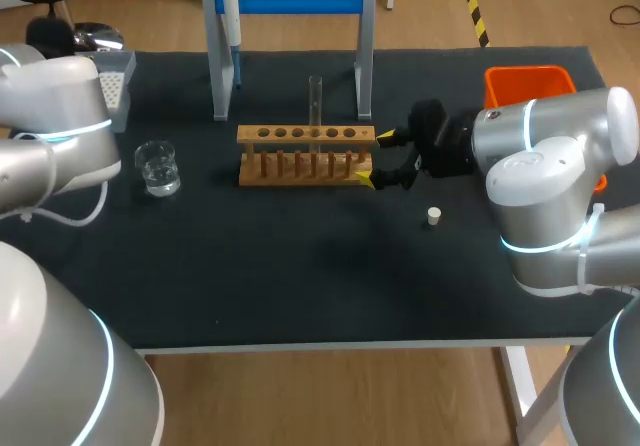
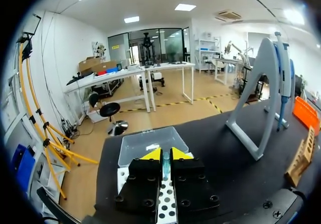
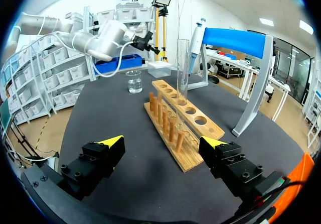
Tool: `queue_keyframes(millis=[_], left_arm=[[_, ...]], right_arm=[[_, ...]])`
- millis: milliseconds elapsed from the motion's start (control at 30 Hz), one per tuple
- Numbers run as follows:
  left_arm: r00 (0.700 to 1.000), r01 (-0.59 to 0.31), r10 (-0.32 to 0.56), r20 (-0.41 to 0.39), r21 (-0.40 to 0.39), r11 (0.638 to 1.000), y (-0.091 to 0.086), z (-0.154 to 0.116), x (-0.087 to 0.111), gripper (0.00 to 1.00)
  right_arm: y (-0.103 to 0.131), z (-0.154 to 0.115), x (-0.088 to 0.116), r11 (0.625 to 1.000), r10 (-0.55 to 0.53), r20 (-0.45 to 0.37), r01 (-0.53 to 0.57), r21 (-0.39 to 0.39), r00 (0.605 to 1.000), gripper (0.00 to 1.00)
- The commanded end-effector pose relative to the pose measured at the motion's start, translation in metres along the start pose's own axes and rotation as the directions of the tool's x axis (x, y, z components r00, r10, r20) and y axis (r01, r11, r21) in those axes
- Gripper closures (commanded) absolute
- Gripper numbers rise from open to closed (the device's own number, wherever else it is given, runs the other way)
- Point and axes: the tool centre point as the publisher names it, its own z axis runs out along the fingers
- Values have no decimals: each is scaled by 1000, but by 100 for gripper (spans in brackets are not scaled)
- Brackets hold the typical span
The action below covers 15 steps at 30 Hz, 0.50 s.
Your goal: Invert the test tube, pick up the pipette, mount the tip to pipette, aspirate from beaker and dispense into the tube, eject the tip, return the pipette, and cap with the stopper.
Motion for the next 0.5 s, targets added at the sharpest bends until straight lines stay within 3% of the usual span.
queue_keyframes(millis=[33,500], left_arm=[[1000,-4,4,6,6,1000,-7,-11,4,100],[999,-28,27,27,30,999,-22,-37,16,100]], right_arm=[[0,-1,0,1000,0,-1,0,0,1000,0],[0,-1,0,1000,0,-1,0,0,1000,0]])
